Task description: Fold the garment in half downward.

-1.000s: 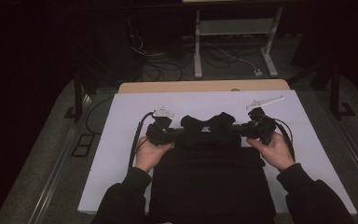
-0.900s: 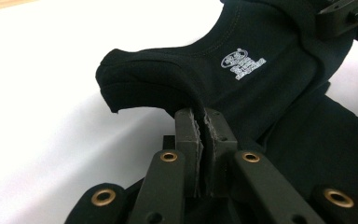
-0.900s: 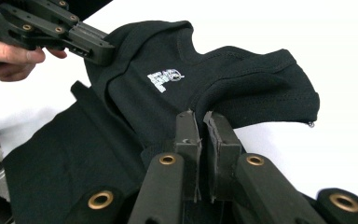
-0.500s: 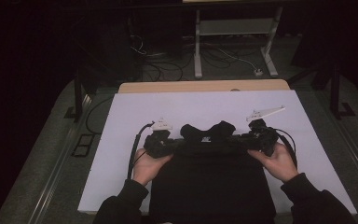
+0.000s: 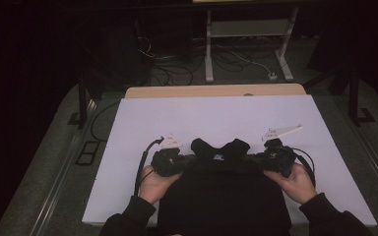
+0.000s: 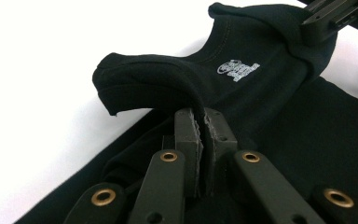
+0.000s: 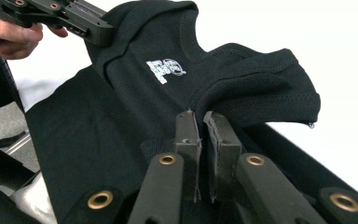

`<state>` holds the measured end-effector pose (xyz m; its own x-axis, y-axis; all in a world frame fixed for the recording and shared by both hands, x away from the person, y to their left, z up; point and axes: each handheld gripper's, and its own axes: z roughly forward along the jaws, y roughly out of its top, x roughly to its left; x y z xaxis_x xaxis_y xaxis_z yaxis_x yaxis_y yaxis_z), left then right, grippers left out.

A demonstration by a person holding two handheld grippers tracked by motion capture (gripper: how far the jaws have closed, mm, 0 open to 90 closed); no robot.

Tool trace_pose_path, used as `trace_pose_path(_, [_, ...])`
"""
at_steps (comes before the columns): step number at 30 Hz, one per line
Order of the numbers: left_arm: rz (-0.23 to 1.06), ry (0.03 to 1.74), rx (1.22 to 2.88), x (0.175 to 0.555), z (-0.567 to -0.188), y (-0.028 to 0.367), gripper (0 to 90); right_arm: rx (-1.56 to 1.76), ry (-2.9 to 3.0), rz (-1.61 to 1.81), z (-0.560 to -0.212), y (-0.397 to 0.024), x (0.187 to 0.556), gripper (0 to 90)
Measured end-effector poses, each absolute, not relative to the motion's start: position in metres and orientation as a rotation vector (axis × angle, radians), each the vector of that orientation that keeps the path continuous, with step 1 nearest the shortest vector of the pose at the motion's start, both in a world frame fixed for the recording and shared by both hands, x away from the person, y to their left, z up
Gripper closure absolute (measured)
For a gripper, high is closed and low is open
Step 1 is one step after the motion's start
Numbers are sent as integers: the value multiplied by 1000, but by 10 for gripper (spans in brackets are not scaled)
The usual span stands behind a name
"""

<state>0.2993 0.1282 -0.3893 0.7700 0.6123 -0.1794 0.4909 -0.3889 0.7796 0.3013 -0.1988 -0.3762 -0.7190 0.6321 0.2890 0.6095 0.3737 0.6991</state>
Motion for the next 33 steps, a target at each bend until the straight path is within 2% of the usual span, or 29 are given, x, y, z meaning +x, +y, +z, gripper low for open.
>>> trace_pose_path(17, [187,778,2153,273,-396,120,846,1173,2628,1258,-392,-199,277,828])
trace_pose_path(33, [122,780,2214,254,-404,119,846,1145,2695,1205,-400,-193,261,825])
